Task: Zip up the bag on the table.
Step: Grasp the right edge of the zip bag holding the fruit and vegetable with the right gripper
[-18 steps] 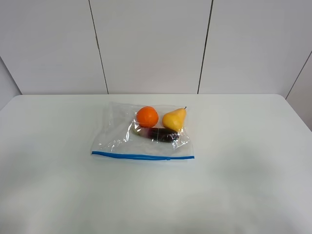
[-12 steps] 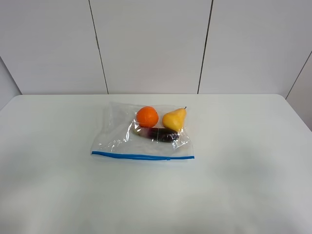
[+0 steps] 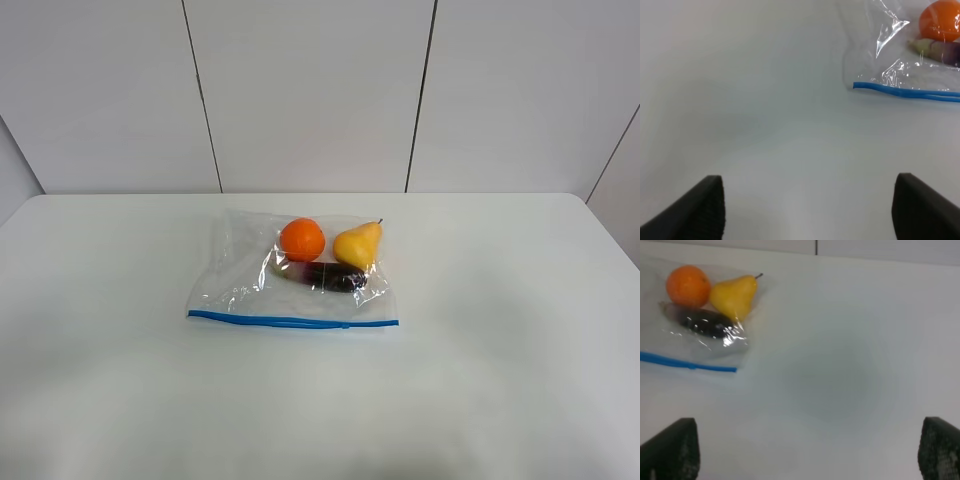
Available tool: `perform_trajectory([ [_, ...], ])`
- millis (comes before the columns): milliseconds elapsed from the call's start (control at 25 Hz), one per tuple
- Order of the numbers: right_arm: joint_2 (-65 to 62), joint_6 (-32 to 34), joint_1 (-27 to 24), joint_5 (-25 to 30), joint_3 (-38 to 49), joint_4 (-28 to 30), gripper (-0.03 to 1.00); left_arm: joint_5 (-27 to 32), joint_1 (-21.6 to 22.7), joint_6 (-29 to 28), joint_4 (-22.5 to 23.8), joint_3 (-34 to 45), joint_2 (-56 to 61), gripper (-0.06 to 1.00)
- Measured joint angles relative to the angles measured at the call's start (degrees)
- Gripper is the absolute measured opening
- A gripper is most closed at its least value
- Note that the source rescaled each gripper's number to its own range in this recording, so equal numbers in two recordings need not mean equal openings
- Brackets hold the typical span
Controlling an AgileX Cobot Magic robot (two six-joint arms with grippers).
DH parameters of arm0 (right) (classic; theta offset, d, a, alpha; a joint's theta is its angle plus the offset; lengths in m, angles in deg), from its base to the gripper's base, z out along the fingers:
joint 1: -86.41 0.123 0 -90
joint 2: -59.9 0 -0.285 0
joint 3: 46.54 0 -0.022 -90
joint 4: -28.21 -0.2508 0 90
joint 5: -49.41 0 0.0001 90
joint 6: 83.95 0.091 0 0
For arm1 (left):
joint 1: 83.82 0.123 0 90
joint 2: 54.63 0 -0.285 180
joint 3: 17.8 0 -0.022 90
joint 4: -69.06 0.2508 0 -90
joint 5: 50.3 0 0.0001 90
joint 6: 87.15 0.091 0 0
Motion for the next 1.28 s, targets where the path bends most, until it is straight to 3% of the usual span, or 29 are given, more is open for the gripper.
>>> perform_trajectory([
  [240, 25.8, -0.1, 0.0, -1.7, -10.6, -6.9, 0.97, 0.0, 0.0, 0.0, 0.0, 0.0, 0.0, 0.87],
  [480, 48.9, -6.2, 0.0, -3.6, -16.2, -13.4, 0.97, 0.0, 0.0, 0.0, 0.0, 0.0, 0.0, 0.87],
  [640, 61.9, -13.4, 0.0, -6.8, -18.2, -21.4, 0.97, 0.0, 0.0, 0.0, 0.0, 0.0, 0.0, 0.87],
  [1000, 85.7, -32.2, 0.0, -7.3, -18.7, -43.2, 0.97, 0.0, 0.0, 0.0, 0.0, 0.0, 0.0, 0.87],
  [1280, 97.4, -44.2, -3.0, -1.7, -18.8, -55.6, 0.97, 0.0, 0.0, 0.0, 0.0, 0.0, 0.0, 0.87],
])
